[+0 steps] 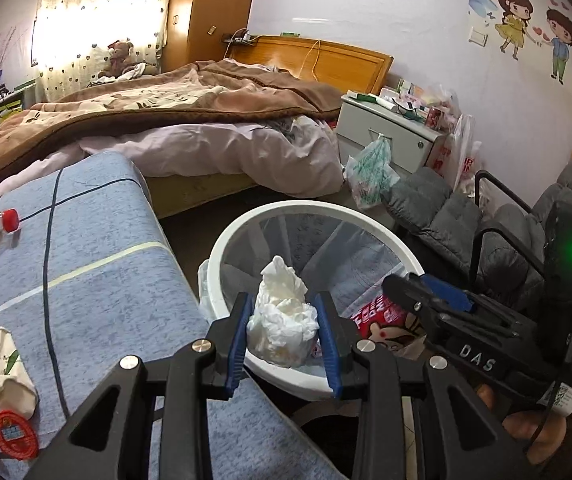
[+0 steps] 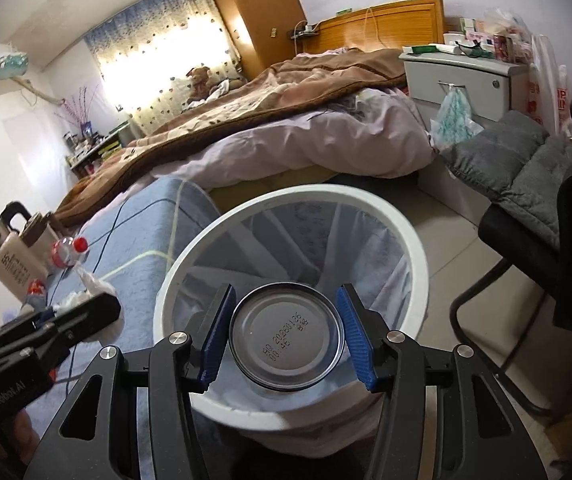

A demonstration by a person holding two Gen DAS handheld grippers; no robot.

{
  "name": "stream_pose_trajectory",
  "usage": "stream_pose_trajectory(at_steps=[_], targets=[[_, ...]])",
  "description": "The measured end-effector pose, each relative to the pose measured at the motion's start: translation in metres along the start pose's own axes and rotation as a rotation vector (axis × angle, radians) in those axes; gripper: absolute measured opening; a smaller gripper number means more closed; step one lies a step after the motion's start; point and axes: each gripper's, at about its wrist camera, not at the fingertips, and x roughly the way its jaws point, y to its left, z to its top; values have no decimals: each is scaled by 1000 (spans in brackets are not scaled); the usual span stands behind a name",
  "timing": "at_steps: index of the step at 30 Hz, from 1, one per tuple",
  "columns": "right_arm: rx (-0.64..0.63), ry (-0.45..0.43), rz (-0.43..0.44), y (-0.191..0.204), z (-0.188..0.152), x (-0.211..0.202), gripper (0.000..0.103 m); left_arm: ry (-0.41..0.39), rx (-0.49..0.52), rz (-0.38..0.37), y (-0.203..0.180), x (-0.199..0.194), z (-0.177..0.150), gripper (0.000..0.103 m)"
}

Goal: Collect trash
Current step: 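Carry the can and tissue to the wastebasket and open both tools, then move both tools back over the table trash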

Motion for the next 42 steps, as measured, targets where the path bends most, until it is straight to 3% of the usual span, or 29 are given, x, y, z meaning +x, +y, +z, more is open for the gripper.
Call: stream_pose_trajectory(at_steps=[5,9,14,18,20,42], targets=[[-7,-23,-10,-4,9,1,53,9,-14,10,1,9,3,34],[-12,11,-20,-7,12,11,54,19,-13,20,0,14,4,37],[-14,15,-22,-10,10,11,54,39,-13,22,-1,20,2,53],[-12,-2,-33,-10,11,7,57,40,-14,15,-2,19,2,57],[-4,-7,-31,-10,11,4,57,32,-12,14,-2,16,2,63],[-50,-28,35,32,-7,-20,57,-52,-49,78,24,-42,-16,64]])
